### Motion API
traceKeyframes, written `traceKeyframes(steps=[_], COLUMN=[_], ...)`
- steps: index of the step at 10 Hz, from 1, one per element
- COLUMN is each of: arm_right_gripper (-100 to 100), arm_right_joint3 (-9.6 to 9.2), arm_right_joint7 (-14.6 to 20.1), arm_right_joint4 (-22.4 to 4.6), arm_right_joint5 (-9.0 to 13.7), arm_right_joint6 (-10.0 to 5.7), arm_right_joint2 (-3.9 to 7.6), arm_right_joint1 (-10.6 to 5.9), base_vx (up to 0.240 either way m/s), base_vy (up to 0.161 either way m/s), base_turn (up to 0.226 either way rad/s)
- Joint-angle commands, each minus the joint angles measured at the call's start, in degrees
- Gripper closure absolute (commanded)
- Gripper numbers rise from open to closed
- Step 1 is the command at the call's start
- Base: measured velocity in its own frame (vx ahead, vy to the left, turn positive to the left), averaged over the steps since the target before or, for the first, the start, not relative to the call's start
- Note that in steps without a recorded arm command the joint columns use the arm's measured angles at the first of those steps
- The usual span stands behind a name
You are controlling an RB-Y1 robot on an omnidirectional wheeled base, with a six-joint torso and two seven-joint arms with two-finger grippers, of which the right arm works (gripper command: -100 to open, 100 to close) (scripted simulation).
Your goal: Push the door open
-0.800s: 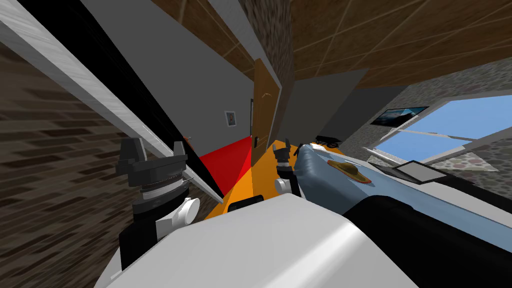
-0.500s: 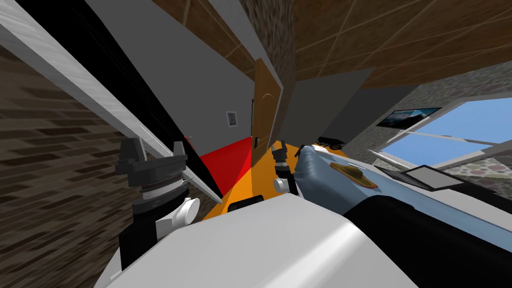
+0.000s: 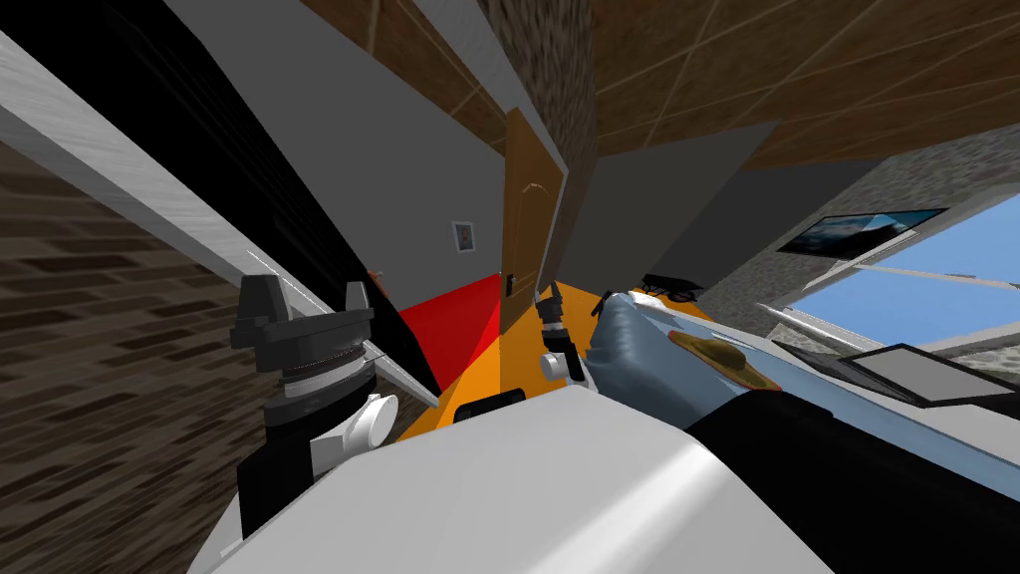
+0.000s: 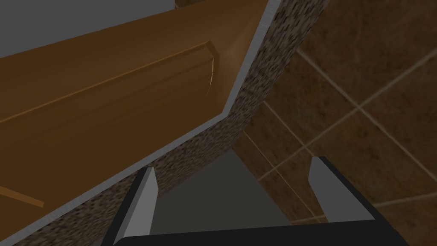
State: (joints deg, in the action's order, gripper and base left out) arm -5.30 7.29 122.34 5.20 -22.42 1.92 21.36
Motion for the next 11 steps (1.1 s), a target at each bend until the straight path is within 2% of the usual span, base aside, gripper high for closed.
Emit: traceKeyframes(steps=[1, 9, 11], arm_right_gripper=[-100, -100, -100], arm_right_joint3=[-0.04, -1.82, -2.32], arm_right_joint7=[0.43, 1.6, 1.93], arm_right_joint4=[-2.24, -14.64, -18.53], arm_right_joint5=[0.3, 1.05, 1.26], arm_right_joint6=[-0.27, -0.79, -0.94], arm_right_joint2=[0.91, 4.15, 5.03], arm_right_joint1=[-1.08, -8.03, -10.0], base_vx=[0.044, 0.05, 0.047], base_vy=[-0.092, -0.101, -0.108], base_turn=[0.1, 0.104, 0.12])
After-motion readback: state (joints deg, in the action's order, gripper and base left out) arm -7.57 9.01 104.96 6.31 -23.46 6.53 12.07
